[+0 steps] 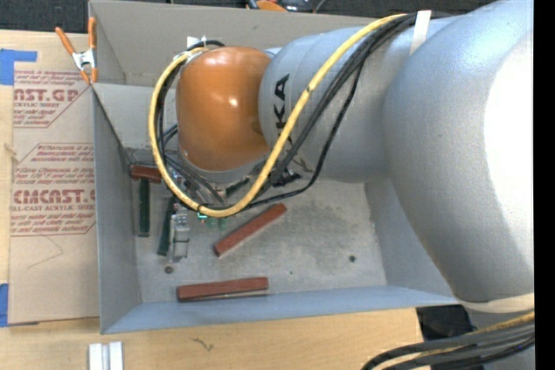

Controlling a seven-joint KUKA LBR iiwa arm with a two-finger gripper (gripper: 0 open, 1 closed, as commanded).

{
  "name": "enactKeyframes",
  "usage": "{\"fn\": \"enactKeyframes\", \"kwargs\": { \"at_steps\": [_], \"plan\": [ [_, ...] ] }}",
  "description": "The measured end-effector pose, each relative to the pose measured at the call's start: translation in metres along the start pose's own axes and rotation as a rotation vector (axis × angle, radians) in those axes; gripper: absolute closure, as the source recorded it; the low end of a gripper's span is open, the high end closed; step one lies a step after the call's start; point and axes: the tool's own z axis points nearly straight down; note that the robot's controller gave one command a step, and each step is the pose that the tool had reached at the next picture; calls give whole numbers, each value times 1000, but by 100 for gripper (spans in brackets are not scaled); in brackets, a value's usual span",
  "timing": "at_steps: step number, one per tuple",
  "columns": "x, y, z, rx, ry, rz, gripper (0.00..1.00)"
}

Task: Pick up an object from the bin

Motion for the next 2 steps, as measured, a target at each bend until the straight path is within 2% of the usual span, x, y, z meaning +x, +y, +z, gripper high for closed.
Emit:
{"fn": "enactKeyframes", "kwargs": {
  "at_steps": [1,2],
  "plan": [
    [-17,-78,94,2,-4,-402,0],
    [-10,-154,94,1,-1,-402,0]
  ]
}}
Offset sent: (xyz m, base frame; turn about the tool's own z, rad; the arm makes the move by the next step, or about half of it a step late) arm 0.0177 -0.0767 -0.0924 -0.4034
